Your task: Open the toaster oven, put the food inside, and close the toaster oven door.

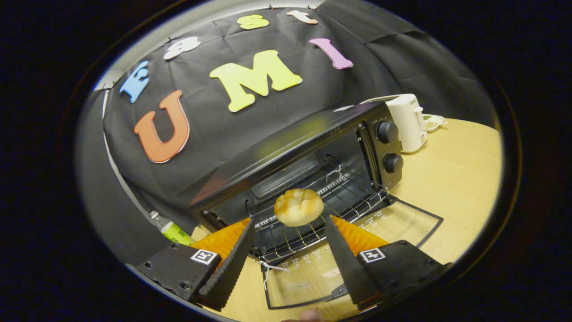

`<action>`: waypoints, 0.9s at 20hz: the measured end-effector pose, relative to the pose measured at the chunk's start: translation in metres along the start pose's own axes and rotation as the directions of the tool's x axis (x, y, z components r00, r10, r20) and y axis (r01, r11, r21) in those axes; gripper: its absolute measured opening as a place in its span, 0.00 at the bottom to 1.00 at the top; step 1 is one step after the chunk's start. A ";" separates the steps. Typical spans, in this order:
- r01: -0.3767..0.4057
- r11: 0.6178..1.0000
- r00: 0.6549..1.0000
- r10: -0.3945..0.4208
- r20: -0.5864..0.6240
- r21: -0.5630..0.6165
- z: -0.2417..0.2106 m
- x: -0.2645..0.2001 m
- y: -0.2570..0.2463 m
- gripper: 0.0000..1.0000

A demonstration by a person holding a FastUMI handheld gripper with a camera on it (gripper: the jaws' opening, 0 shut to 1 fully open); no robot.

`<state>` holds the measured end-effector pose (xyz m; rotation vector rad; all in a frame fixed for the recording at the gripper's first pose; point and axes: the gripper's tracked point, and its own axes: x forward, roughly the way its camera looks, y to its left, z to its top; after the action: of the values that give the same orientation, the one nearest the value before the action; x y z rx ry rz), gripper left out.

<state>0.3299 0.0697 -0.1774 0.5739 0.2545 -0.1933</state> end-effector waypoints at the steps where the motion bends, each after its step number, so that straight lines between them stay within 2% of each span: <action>1: -0.023 1.000 0.999 0.022 -0.024 -0.006 -0.003 -0.012 0.004 1.00; 5: -0.104 0.990 0.991 0.095 -0.091 -0.094 -0.010 -0.057 0.017 1.00; 8: -0.155 0.962 0.985 0.134 -0.104 -0.226 -0.010 -0.087 0.018 1.00; 13: -0.225 0.915 0.972 0.187 -0.143 -0.335 -0.010 -0.123 0.010 1.00; 16: -0.235 0.881 0.969 0.181 -0.165 -0.411 -0.014 -0.133 -0.010 1.00; 18: -0.217 0.867 0.971 0.147 -0.187 -0.448 -0.021 -0.134 -0.030 1.00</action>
<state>0.1908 0.0711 -0.1710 0.1272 0.3750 0.0979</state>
